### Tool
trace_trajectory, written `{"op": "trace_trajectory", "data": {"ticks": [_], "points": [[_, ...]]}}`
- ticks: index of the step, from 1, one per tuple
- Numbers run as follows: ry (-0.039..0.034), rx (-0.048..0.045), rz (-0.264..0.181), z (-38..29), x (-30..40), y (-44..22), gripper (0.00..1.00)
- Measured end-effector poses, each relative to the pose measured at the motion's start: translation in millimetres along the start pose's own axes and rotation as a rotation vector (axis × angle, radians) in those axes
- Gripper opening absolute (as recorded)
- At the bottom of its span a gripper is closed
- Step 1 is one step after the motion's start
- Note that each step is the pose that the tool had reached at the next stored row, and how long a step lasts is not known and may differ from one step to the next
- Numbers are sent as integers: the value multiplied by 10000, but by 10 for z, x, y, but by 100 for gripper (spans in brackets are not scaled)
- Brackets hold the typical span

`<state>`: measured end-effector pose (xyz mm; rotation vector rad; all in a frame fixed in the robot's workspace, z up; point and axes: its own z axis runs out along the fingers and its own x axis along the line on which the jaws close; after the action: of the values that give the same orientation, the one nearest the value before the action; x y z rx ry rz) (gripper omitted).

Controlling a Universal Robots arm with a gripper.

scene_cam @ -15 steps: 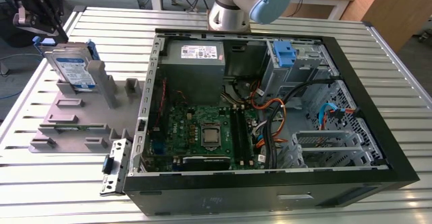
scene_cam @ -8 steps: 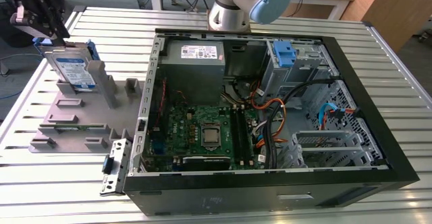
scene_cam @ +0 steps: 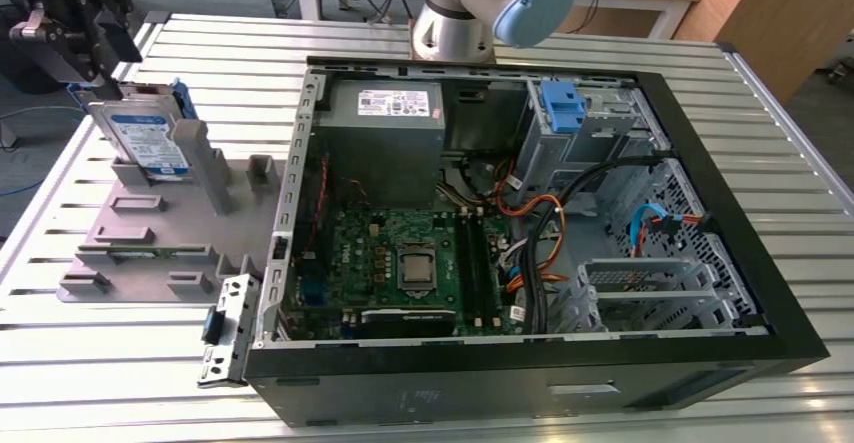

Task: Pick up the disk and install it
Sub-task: 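Pick up the disk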

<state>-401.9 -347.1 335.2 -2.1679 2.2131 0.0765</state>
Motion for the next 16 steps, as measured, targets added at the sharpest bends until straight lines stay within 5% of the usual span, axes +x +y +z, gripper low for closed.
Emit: {"op": "trace_trajectory", "data": {"ticks": [5,16], "points": [[-1,1,-2,33,2,0,64],[9,-6,-39,227,15,-1,64]]}}
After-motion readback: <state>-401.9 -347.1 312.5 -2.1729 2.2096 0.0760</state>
